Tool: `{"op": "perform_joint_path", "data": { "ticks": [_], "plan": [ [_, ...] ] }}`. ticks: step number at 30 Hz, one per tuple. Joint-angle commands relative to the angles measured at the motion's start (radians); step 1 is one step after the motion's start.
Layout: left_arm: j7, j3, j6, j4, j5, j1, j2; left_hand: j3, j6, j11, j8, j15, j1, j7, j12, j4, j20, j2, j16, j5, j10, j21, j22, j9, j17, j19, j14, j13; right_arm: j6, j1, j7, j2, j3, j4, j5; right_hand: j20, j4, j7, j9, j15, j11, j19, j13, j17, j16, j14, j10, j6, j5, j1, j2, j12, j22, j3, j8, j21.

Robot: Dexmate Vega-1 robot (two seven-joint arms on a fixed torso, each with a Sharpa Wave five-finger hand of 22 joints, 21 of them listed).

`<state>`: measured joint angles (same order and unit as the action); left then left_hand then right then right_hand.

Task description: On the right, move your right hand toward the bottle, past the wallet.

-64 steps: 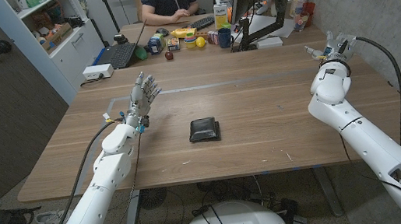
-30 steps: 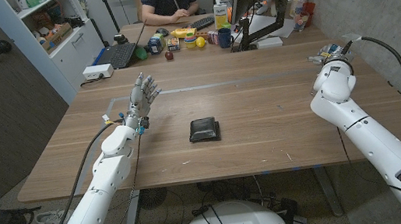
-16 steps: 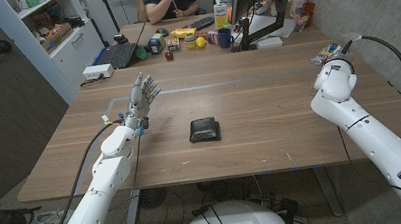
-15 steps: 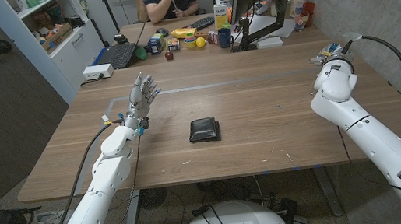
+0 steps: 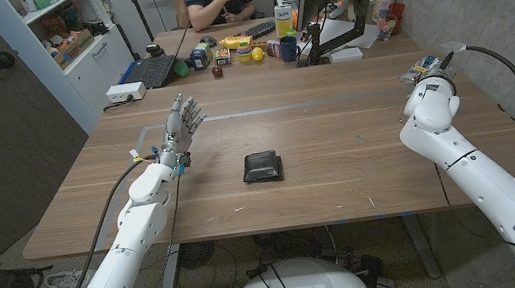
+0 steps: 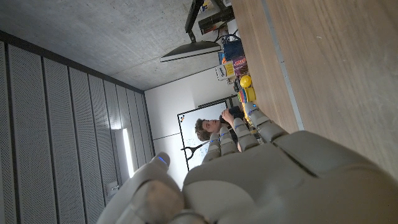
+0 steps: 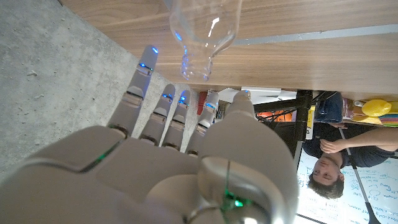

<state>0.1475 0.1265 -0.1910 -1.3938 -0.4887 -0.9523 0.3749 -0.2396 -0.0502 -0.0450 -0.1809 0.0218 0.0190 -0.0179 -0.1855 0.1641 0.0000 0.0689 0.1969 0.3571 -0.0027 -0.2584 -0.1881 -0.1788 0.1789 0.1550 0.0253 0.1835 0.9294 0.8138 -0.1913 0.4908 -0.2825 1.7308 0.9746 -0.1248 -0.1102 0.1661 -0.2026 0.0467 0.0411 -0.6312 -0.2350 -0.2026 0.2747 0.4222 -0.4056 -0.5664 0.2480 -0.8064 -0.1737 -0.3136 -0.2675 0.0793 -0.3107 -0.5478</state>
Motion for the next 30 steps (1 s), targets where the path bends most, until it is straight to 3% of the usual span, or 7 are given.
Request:
{"op": "perform_joint_path", "data": {
  "ticks": [1,30],
  "plan": [
    [-0.004,-0.003,0.001,-0.013,-0.002,-0.011,0.002,0.004,-0.007,-0.006,-0.004,0.007,0.001,-0.004,-0.006,-0.001,0.001,0.035,0.006,0.003,0.003,0.002,-0.004,-0.003,0.002,0.011,-0.002,0.005,-0.001,0.004,-0.008,0.006,0.0,0.007,0.0,0.003,-0.001,-0.001,-0.003,0.073,0.0,0.003,-0.002,-0.004,0.007,0.01,-0.018,-0.014,0.007,-0.01,-0.002,-0.009,-0.004,-0.009,-0.003,-0.011],
    [-0.013,0.0,0.006,-0.027,0.002,-0.016,0.0,0.009,-0.007,-0.007,-0.004,0.009,0.001,-0.004,-0.006,-0.001,0.001,0.036,0.006,0.005,0.004,0.006,-0.005,-0.003,0.002,0.013,-0.003,0.005,-0.007,-0.004,-0.013,0.011,-0.003,0.0,0.0,0.016,0.003,-0.009,-0.007,0.078,-0.001,0.029,-0.008,-0.005,0.004,0.03,-0.032,-0.027,0.021,-0.015,-0.006,-0.013,-0.016,-0.041,-0.001,-0.022]
  ]
}}
